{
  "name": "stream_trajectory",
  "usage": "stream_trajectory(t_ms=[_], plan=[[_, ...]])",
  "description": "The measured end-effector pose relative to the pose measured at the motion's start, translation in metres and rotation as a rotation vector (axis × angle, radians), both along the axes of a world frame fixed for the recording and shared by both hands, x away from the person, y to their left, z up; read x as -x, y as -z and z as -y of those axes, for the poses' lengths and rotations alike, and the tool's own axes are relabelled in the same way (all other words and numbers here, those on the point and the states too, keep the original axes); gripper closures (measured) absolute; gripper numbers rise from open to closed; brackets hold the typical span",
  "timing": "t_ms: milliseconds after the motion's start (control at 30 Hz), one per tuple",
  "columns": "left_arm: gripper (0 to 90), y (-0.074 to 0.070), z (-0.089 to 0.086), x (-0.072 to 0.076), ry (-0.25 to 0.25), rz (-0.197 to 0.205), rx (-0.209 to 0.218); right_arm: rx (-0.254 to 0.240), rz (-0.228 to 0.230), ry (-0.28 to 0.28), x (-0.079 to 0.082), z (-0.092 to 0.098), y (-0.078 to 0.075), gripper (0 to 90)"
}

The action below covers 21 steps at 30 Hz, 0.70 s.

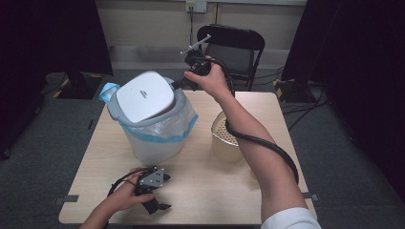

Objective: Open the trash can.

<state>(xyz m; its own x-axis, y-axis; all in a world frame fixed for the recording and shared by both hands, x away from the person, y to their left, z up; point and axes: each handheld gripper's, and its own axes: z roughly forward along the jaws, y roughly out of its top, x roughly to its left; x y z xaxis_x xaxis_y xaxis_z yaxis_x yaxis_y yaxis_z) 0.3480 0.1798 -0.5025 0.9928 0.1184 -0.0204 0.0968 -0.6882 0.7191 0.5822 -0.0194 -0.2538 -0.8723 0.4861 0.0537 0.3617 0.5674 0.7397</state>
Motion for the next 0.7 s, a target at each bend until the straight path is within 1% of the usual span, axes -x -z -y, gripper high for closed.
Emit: stream_trajectory(t_ms=[33,67,100,167,200,233,267,300,333,367,400,433,500,567,667,700], plan=[[0.0,0.000,0.001,0.001,-0.012,-0.011,0.008,-0.008,-0.007,0.003,0.000,0.001,0.001,27.1],[0.0,0.000,0.001,0.001,-0.012,-0.011,0.008,-0.008,-0.012,-0.002,0.000,0.001,0.001,27.3],[0.0,0.000,0.000,0.000,0.002,0.003,0.000,-0.005,-0.010,-0.003,0.000,0.001,0.000,27.2],[0.0,0.000,0.000,0.000,0.001,0.002,-0.001,-0.013,-0.009,-0.003,0.000,0.002,0.000,27.2],[0.0,0.000,0.000,0.000,-0.002,0.000,0.004,-0.006,-0.004,-0.006,0.001,0.002,-0.001,27.1],[0.0,0.000,0.000,0.000,-0.004,-0.004,0.000,0.005,0.007,-0.013,0.002,0.002,-0.002,26.9],[0.0,0.000,0.000,0.000,-0.002,0.000,0.004,0.011,0.017,-0.017,0.003,0.002,-0.003,26.8],[0.0,0.000,0.001,0.001,-0.013,-0.013,0.007,0.013,0.024,-0.021,0.003,0.003,-0.004,26.7],[0.0,0.000,0.001,0.001,-0.013,-0.013,0.007,0.013,0.024,-0.021,0.003,0.003,-0.004,26.7],[0.0,0.000,0.000,0.000,0.002,0.003,0.000,0.005,0.018,-0.013,0.004,0.006,-0.004,23.3],[0.0,-0.001,0.000,0.000,-0.004,-0.004,-0.004,-0.005,0.023,-0.011,0.005,0.008,-0.003,22.6],[0.0,0.000,0.000,0.000,0.001,0.002,-0.001,-0.013,0.023,-0.013,0.006,0.011,-0.004,23.3],[0.0,0.000,0.000,0.000,0.000,0.000,0.000,-0.031,0.023,-0.016,0.008,0.016,-0.005,22.7],[0.0,0.000,0.000,0.000,0.001,0.002,-0.001,-0.036,0.026,-0.010,0.011,0.020,-0.006,22.0],[0.0,0.000,0.000,0.000,0.002,0.003,0.000,-0.023,0.029,-0.016,0.016,0.026,-0.007,21.8],[0.0,0.000,0.000,0.000,0.002,0.003,0.000,-0.031,0.031,-0.015,0.018,0.029,-0.007,21.6]])
